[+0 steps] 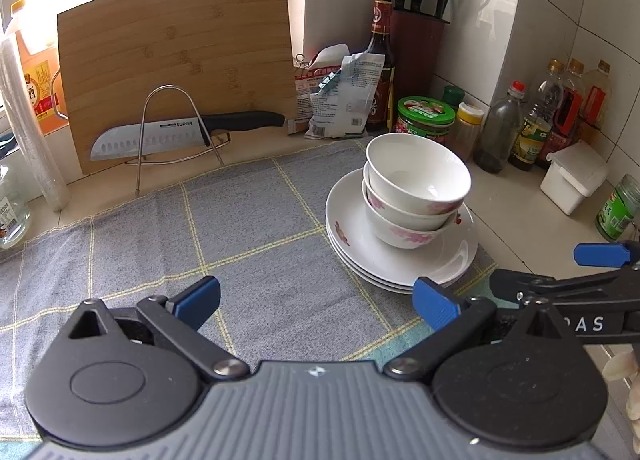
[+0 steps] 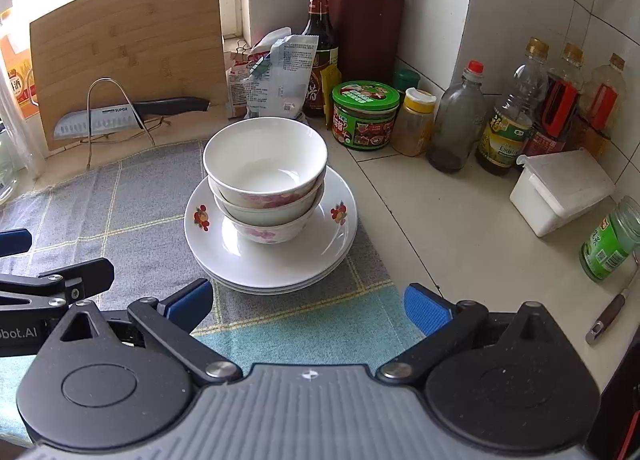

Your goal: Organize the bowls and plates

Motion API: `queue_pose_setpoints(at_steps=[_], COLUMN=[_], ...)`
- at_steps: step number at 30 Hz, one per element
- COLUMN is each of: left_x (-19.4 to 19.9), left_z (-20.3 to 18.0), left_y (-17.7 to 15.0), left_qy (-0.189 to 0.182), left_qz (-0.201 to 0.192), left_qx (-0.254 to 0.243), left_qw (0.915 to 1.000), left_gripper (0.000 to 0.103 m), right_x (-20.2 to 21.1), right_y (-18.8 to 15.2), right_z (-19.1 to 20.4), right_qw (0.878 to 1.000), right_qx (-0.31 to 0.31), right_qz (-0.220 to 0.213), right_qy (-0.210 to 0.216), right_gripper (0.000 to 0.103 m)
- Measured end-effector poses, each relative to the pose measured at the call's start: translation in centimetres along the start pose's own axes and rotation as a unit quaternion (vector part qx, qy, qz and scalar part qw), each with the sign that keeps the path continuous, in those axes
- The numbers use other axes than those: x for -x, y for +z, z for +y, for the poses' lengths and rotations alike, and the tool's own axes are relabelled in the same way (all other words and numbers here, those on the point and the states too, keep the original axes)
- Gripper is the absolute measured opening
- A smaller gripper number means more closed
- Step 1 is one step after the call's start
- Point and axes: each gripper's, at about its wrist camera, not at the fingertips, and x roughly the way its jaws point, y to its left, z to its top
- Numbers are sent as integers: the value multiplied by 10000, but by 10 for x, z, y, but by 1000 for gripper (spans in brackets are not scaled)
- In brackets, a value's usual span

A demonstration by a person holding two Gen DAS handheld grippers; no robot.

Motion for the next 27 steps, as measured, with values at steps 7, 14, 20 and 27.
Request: queue_pose_setpoints(at_steps=[7, 14, 20, 27], left_x=[9, 14, 16, 19], left_z=[2, 3, 3, 1], left_y=[0, 1, 2, 3], left_qy=[188, 215, 241, 216], left_qz=[-95, -168, -183, -220], left_qx=[27, 51, 40, 44], left_qw=[9998, 9996, 9995, 9995], left_gripper=[102, 102, 102, 102], right_x=[4, 10, 11, 13], right_y=[0, 1, 2, 2], right_z=[3, 8, 9, 8], right_qw=[10000, 9999, 9999, 9998], right_qx=[-46, -75, -96, -145], right_qz=[-30, -97, -75, -72], right_qy=[32, 11, -27, -73], right_gripper=[103, 103, 103, 103])
